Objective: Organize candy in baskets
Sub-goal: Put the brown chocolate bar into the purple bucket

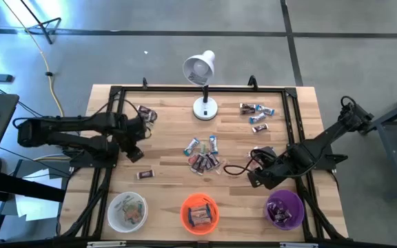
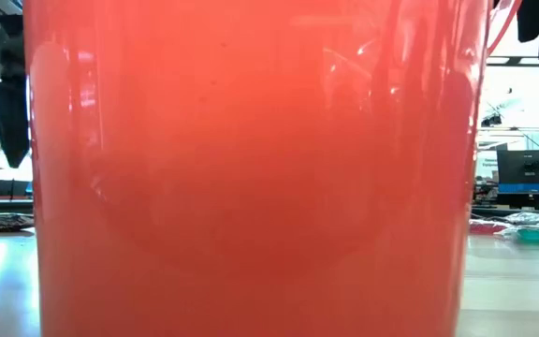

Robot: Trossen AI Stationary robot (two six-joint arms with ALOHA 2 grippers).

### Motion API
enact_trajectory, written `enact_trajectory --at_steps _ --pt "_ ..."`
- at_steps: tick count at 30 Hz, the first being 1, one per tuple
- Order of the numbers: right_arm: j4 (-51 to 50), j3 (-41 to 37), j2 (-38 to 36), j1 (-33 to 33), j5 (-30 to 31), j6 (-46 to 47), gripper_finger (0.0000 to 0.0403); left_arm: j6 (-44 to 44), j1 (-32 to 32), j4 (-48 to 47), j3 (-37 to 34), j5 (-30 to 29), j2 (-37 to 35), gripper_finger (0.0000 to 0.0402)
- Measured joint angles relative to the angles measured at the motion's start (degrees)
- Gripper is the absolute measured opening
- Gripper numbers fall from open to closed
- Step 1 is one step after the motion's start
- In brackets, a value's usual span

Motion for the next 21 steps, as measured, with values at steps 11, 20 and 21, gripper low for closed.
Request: enact_trajectory --at_steps 11,20,21 --pt "-1.8 0.0 -3.4 -1.5 -1.1 -5.5 0.0138 -15.0 -19.1 15.5 -0.2 -1.3 2.5 0.0110" --pt "-3.2 0.0 -3.4 -1.5 -2.0 -9.0 0.0138 -7.2 -29.9 24.5 -0.2 -10.6 13.4 0.0110" --pt "-3.2 0.0 -3.4 -1.5 -2.3 -9.1 0.0138 -7.7 -30.5 24.3 -0.2 -10.8 14.9 0.0110"
